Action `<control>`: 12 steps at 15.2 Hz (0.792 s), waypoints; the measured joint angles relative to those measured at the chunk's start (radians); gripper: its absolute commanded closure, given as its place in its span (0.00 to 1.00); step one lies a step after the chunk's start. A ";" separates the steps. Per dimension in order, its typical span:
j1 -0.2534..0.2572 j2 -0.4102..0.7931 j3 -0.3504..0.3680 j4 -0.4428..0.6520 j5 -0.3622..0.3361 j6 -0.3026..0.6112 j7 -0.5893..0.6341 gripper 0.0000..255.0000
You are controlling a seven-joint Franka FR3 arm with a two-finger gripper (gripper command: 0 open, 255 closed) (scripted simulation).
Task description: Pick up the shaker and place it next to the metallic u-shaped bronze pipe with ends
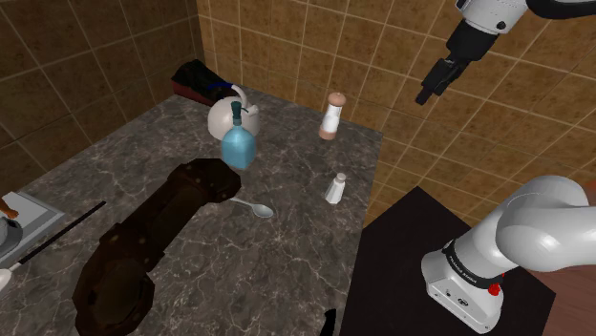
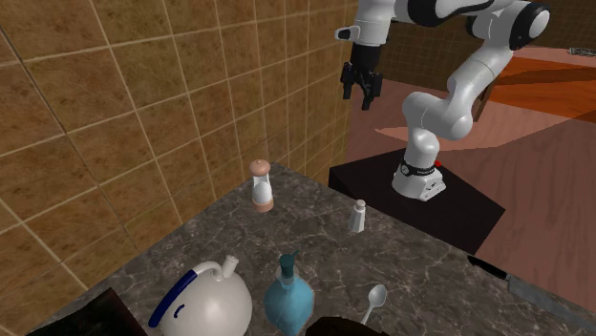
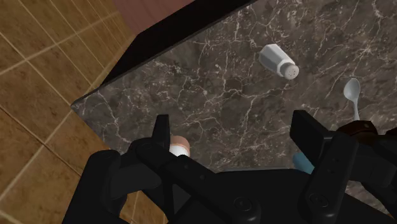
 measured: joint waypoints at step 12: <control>0.035 0.412 -0.114 0.171 0.041 0.198 -0.150 0.00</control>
